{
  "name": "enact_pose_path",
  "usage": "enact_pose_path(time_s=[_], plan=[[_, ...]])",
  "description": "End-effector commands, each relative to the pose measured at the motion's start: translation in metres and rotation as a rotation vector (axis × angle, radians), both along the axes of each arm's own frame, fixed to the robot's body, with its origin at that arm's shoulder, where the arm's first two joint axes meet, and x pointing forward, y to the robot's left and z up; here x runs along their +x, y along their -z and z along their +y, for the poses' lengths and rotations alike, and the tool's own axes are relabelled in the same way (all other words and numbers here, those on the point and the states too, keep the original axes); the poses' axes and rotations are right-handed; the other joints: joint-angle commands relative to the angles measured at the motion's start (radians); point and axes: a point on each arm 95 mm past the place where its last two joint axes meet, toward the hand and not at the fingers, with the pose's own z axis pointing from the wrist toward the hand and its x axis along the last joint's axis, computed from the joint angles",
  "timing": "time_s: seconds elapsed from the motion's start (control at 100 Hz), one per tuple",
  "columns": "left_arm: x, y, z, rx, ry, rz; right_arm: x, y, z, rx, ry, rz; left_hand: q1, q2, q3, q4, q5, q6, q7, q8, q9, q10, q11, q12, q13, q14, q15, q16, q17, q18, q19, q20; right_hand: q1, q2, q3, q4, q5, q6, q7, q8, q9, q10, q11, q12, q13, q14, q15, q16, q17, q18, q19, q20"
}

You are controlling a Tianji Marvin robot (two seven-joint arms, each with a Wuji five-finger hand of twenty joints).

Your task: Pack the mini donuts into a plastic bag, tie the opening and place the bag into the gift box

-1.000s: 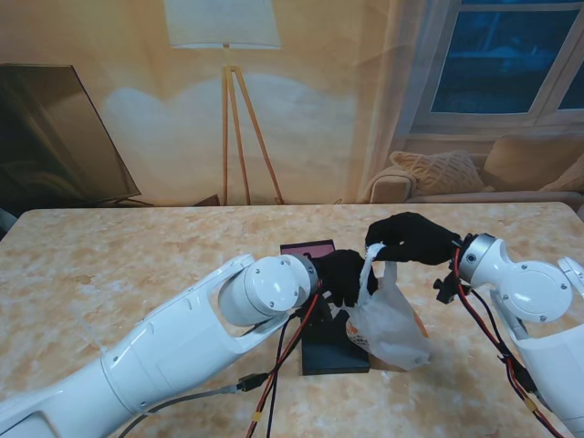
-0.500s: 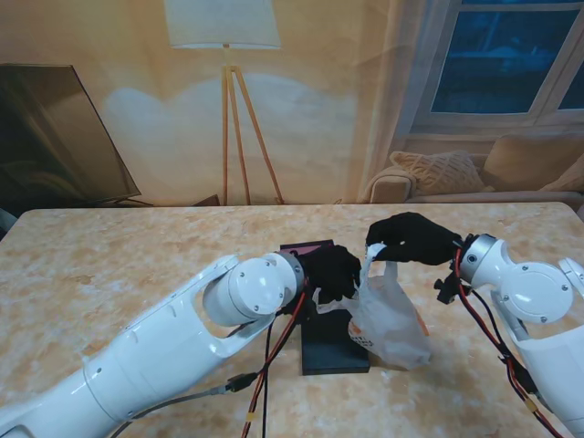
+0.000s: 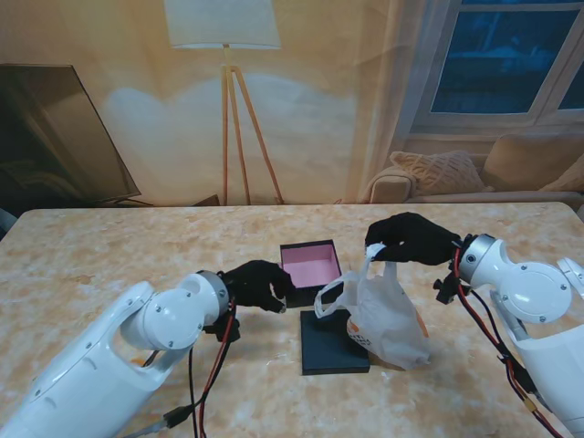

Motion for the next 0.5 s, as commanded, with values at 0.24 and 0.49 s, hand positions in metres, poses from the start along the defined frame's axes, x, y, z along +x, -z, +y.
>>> enact_pose_path(time_s=[0.24,0.49], plan=[[-0.027,0.041,0.057,0.141,-0.089,-0.055,0.002,0.005,0.005,-0.007,-0.015,0.027,0.019,0.019,-0.017,-0.003,-0.009,-0.041,-0.014,0.032,-0.025,-0.027,-0.029,-0.007,-0.038,0.020,-0.040,-0.025,-0.066,0.004,-0.079,-0.023,0.235,-0.038,0.329,0.058,0.028,-0.399,0.231,0.104,0.003,-0.061,0.028,-0.003,-0.007,-0.012,0.020,0.015,-0.009,-0.005,0.015,0.015],[-0.045,0.054,0.090,0.231,-0.184,-0.115,0.004,0.006,0.006,-0.004,-0.017,0.037,0.041,0.013,-0.050,-0.020,-0.004,-0.064,0.011,0.050,-0.026,-0.041,-0.046,-0.011,-0.069,0.043,-0.055,-0.022,-0.108,0.027,-0.102,-0.023,0.235,-0.039,0.329,0.058,0.028,-0.399,0.231,0.103,0.004,-0.061,0.027,-0.003,-0.007,-0.013,0.019,0.015,-0.010,-0.005,0.014,0.015]])
